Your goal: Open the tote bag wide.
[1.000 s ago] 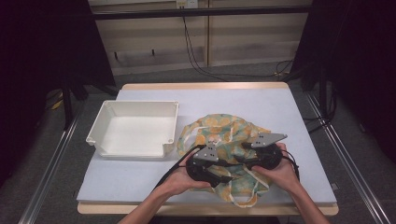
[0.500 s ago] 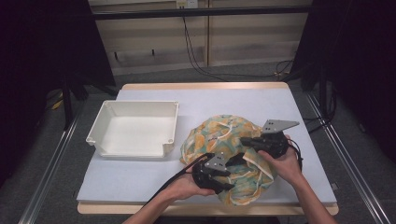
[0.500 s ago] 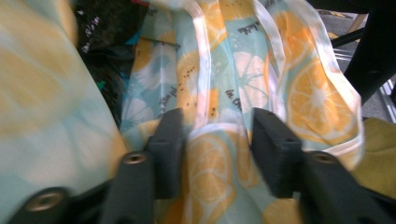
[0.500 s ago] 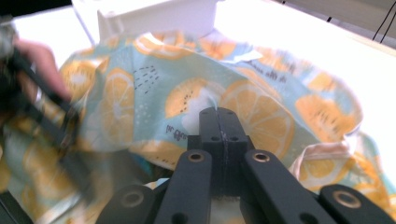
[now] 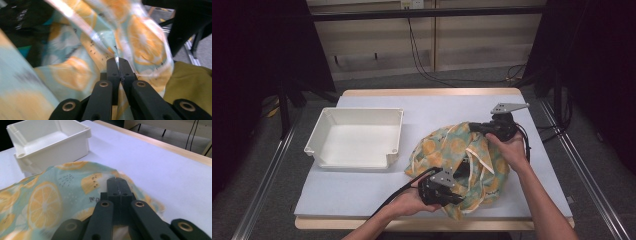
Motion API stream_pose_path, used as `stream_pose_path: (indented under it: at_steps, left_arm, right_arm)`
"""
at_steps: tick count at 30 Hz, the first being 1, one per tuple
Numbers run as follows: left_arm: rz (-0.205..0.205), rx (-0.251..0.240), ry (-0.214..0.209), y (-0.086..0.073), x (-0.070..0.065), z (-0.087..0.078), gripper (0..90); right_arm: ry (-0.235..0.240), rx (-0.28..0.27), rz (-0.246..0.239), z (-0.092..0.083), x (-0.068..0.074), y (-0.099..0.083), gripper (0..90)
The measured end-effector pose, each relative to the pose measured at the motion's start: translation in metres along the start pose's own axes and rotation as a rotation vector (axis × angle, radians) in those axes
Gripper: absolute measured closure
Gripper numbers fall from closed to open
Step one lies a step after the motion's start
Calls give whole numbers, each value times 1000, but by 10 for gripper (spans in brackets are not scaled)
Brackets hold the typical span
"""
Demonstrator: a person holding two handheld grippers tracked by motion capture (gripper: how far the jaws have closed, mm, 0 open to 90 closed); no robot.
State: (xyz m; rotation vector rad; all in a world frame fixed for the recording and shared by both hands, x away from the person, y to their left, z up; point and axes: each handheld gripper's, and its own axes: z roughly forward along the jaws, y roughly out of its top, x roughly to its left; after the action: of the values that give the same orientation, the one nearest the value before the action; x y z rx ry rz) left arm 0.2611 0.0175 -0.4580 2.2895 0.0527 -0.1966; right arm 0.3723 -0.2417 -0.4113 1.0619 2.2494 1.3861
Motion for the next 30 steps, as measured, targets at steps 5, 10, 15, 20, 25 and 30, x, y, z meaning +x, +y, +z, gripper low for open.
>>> stream_pose_path:
  at_steps: [5,10,15,20,25,30]
  left_arm:
    - [17,-13,-48,2,-10,0,897]
    - [34,12,-59,1,-14,2,897]
    - [29,15,-58,-6,-10,7,896]
    - [28,25,-33,-11,-5,12,887]
    - [11,-11,-18,-10,-1,4,818]
    - [-10,-55,0,-10,2,-2,734]
  right_arm:
    - [-37,-16,55,14,-20,7,900]
    - [-47,-22,77,26,-31,8,900]
    - [-44,17,94,47,-38,-3,900]
    - [-40,47,97,55,-39,-13,900]
    - [-43,31,95,48,-36,-12,841]
    - [-69,0,83,32,-31,-5,654]
